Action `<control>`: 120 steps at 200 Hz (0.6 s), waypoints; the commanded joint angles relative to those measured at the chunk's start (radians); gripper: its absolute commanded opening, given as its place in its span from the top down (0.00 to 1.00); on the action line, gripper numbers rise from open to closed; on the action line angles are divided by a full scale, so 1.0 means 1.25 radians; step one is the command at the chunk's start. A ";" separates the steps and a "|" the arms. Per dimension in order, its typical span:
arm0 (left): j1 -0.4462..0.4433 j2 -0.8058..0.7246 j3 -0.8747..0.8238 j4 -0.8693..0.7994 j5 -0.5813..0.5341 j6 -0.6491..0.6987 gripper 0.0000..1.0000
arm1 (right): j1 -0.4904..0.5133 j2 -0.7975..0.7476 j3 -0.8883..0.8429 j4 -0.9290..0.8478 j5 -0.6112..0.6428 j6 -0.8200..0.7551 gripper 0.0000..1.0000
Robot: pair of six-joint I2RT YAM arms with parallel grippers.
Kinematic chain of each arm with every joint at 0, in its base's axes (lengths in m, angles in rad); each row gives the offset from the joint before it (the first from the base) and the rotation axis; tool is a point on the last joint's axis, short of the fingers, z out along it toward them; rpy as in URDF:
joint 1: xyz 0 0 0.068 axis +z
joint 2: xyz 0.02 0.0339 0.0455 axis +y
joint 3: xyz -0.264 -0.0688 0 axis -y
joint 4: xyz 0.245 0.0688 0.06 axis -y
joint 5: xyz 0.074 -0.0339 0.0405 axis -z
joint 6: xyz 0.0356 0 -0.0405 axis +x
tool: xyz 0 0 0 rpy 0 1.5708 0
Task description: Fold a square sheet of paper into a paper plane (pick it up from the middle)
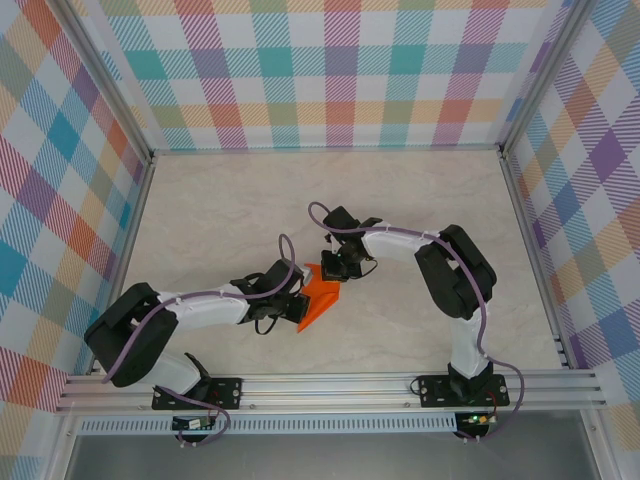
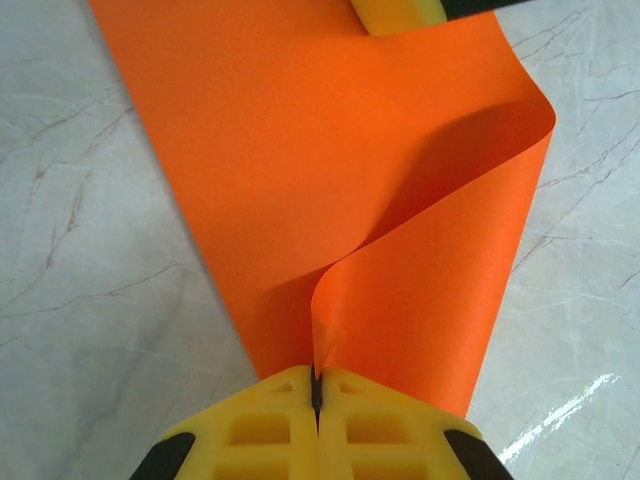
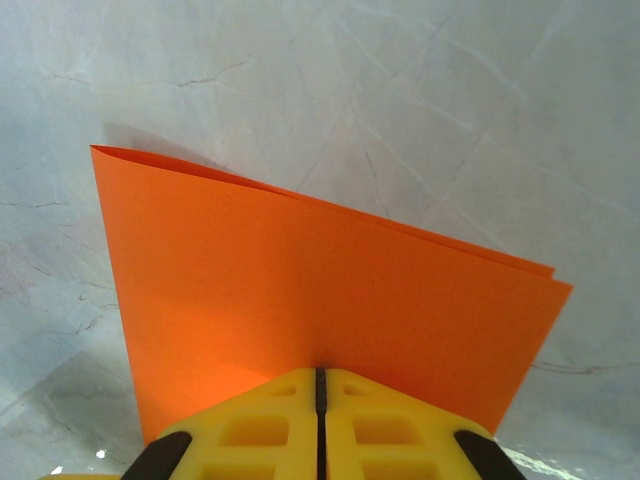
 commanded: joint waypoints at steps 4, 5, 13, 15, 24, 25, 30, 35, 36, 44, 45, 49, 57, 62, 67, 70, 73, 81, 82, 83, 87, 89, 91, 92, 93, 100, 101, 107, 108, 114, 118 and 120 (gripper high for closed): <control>0.009 0.016 0.003 0.020 0.023 -0.001 0.95 | -0.002 0.033 -0.016 -0.043 0.010 0.013 0.91; 0.009 0.016 0.004 0.020 0.024 -0.001 0.95 | -0.003 0.033 -0.016 -0.043 0.010 0.012 0.91; 0.009 0.014 0.003 0.022 0.025 -0.001 0.95 | -0.001 0.034 -0.017 -0.044 0.010 0.013 0.91; 0.009 0.013 0.003 0.023 0.025 -0.002 0.95 | -0.001 0.034 -0.016 -0.043 0.010 0.014 0.91; 0.009 0.007 0.001 0.027 0.029 -0.002 0.95 | -0.003 0.035 -0.018 -0.043 0.010 0.013 0.91; 0.010 0.006 0.001 0.027 0.030 -0.002 0.95 | -0.002 0.035 -0.018 -0.043 0.010 0.014 0.91; 0.009 0.002 0.001 0.027 0.030 -0.002 0.95 | -0.001 0.035 -0.018 -0.043 0.010 0.015 0.91; 0.010 -0.002 0.002 0.024 0.030 -0.003 0.95 | -0.002 0.036 -0.019 -0.042 0.010 0.014 0.91; 0.010 -0.002 0.002 0.023 0.030 -0.003 0.95 | -0.002 0.036 -0.019 -0.042 0.010 0.015 0.91; 0.009 -0.008 0.005 0.014 0.023 -0.002 0.94 | -0.002 0.037 -0.019 -0.043 0.010 0.015 0.91; 0.010 -0.010 0.006 0.013 0.022 -0.002 0.94 | -0.002 0.036 -0.019 -0.043 0.010 0.014 0.91; 0.010 -0.012 0.007 0.007 0.016 -0.001 0.95 | -0.002 0.037 -0.020 -0.043 0.011 0.015 0.91; 0.010 -0.016 0.007 -0.003 0.002 -0.001 0.95 | -0.002 0.036 -0.020 -0.043 0.012 0.015 0.91; 0.010 -0.018 0.008 -0.006 -0.003 0.000 0.95 | -0.002 0.036 -0.020 -0.042 0.011 0.016 0.91; 0.011 -0.017 0.008 -0.009 -0.007 0.002 0.95 | -0.002 0.036 -0.019 -0.043 0.012 0.015 0.91; 0.010 -0.016 0.009 -0.011 -0.008 0.003 0.95 | -0.002 0.036 -0.019 -0.043 0.011 0.016 0.91; 0.010 -0.015 0.009 -0.012 -0.009 0.003 0.95 | -0.002 0.037 -0.019 -0.043 0.010 0.016 0.91; 0.012 -0.008 0.009 -0.015 -0.009 0.005 0.95 | -0.002 0.036 -0.019 -0.041 0.009 0.018 0.91; 0.012 -0.006 0.009 -0.015 -0.009 0.005 0.95 | -0.001 0.036 -0.019 -0.041 0.009 0.018 0.91; 0.011 -0.006 0.009 -0.015 -0.008 0.005 0.95 | -0.001 0.037 -0.019 -0.042 0.009 0.018 0.91; 0.012 -0.003 0.010 -0.015 -0.007 0.005 0.95 | -0.001 0.037 -0.019 -0.042 0.009 0.018 0.91; 0.012 -0.001 0.010 -0.015 -0.006 0.005 0.95 | -0.002 0.037 -0.018 -0.042 0.009 0.018 0.91; 0.012 0.001 0.010 -0.014 -0.006 0.005 0.95 | -0.002 0.037 -0.018 -0.041 0.009 0.018 0.91; 0.011 0.002 0.010 -0.014 -0.005 0.005 0.95 | -0.001 0.037 -0.018 -0.042 0.009 0.018 0.91; 0.012 0.003 0.010 -0.013 -0.005 0.005 0.95 | -0.001 0.037 -0.018 -0.042 0.010 0.017 0.91; 0.011 0.009 0.009 -0.009 -0.002 0.002 0.95 | -0.002 0.036 -0.018 -0.041 0.010 0.018 0.91; 0.011 0.011 0.009 -0.008 -0.002 0.001 0.95 | -0.001 0.036 -0.018 -0.042 0.010 0.017 0.91; 0.011 0.016 0.007 -0.003 0.002 0.000 0.95 | -0.001 0.036 -0.018 -0.042 0.010 0.017 0.91; 0.011 0.017 0.008 -0.002 0.003 0.000 0.95 | -0.001 0.036 -0.018 -0.042 0.010 0.017 0.91; 0.012 0.022 0.007 0.003 0.006 -0.002 0.95 | -0.001 0.036 -0.018 -0.042 0.009 0.018 0.91; 0.012 0.026 0.007 0.005 0.006 -0.002 0.95 | -0.001 0.036 -0.018 -0.041 0.009 0.018 0.91; 0.011 0.027 0.007 0.005 0.007 -0.003 0.95 | -0.001 0.035 -0.018 -0.041 0.009 0.018 0.91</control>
